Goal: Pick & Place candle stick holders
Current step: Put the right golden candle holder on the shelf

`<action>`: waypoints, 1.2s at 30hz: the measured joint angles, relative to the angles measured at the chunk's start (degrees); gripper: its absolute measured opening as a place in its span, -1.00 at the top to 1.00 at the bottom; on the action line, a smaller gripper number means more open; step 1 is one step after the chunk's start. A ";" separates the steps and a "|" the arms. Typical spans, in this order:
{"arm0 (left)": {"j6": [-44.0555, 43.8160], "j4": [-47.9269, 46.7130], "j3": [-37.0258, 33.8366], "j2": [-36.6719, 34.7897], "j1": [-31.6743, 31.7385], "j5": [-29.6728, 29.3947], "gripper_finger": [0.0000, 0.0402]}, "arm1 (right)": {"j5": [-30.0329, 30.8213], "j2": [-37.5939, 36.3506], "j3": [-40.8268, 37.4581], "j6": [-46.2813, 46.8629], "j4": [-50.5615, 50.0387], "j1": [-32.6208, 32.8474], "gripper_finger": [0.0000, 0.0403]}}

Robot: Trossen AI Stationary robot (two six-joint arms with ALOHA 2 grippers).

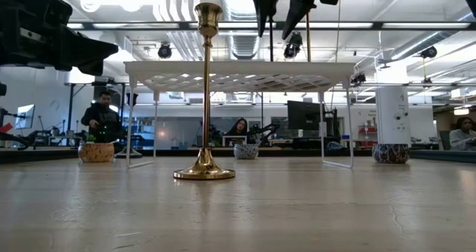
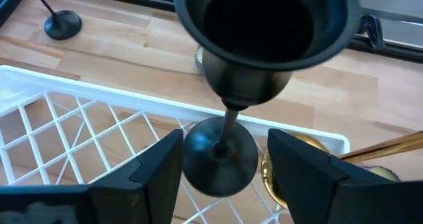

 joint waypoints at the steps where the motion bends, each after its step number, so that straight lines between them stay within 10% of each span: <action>1: -0.02 -0.02 0.00 0.00 0.00 0.00 0.93 | -0.15 0.00 0.00 0.05 0.04 0.08 -0.09; 19: -0.02 -0.01 0.00 -0.02 0.01 0.01 0.93 | -2.58 -0.24 2.55 0.87 0.06 7.46 0.08; 36: -0.02 -0.02 0.01 -0.02 0.01 0.00 0.93 | -0.56 -0.35 8.07 -5.08 3.72 32.62 0.42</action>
